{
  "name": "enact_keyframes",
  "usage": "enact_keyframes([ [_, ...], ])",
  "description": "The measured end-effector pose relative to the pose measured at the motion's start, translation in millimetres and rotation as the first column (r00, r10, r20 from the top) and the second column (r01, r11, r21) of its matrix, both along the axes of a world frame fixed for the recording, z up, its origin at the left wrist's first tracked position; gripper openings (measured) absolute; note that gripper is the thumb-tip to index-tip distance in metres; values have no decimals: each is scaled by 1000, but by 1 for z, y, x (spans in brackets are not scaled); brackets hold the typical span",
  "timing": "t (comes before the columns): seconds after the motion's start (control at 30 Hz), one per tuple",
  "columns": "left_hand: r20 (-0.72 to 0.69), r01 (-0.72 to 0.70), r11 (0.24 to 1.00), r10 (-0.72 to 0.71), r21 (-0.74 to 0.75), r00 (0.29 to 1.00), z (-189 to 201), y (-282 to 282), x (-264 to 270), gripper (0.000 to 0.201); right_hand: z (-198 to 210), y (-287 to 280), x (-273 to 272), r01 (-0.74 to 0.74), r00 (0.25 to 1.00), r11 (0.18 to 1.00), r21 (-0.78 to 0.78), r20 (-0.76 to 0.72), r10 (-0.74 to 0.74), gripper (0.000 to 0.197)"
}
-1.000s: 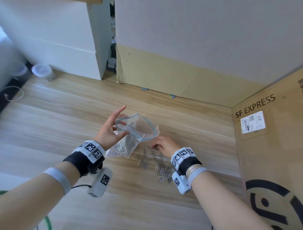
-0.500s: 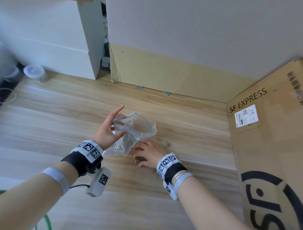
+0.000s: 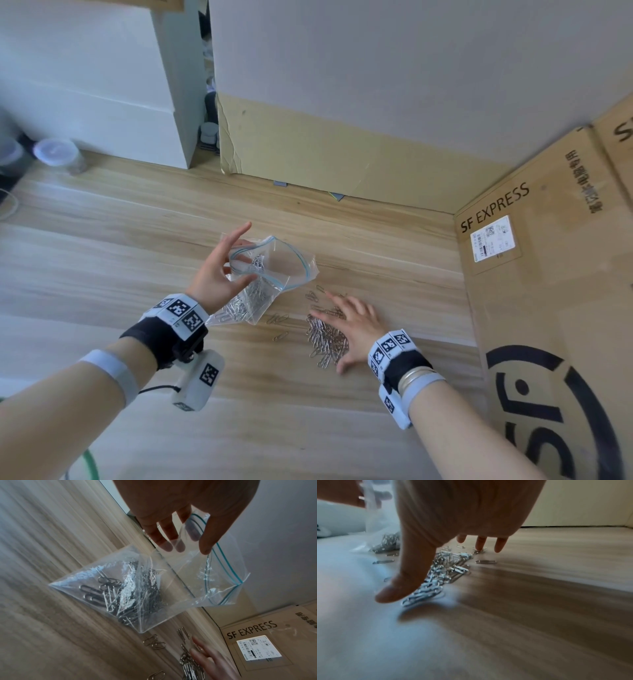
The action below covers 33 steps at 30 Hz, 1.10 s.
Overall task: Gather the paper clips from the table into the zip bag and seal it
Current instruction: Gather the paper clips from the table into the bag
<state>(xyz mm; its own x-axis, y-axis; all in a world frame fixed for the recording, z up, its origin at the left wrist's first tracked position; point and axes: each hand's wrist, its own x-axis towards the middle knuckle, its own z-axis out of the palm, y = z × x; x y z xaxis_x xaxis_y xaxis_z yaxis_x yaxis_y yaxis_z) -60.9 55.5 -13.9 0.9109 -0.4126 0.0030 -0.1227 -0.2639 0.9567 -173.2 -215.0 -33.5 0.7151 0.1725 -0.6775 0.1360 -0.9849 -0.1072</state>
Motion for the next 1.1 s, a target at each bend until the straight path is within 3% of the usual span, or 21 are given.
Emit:
enact_keyframes([
  [0.1,-9,1,1000,-1,0,1000,-1,0,-1,89,-6,2,-3,-18,1000,999,33,26,17,102],
  [0.47,-27,2,1000,-2,-6,1000,-1,-1,-3,87,-22,16,5,123,945,889,442,221,-241,32],
  [0.67,-23,4,1000,-4,-6,1000,0,-1,-3,88,-17,20,12,136,942,864,484,208,-264,16],
  [0.87,-5,-1,1000,1,0,1000,0,-1,-3,89,-16,19,14,167,927,862,478,221,-302,12],
  [1.1,1,-5,1000,5,-1,1000,1,0,-2,90,-7,19,18,314,852,771,553,194,-486,11],
])
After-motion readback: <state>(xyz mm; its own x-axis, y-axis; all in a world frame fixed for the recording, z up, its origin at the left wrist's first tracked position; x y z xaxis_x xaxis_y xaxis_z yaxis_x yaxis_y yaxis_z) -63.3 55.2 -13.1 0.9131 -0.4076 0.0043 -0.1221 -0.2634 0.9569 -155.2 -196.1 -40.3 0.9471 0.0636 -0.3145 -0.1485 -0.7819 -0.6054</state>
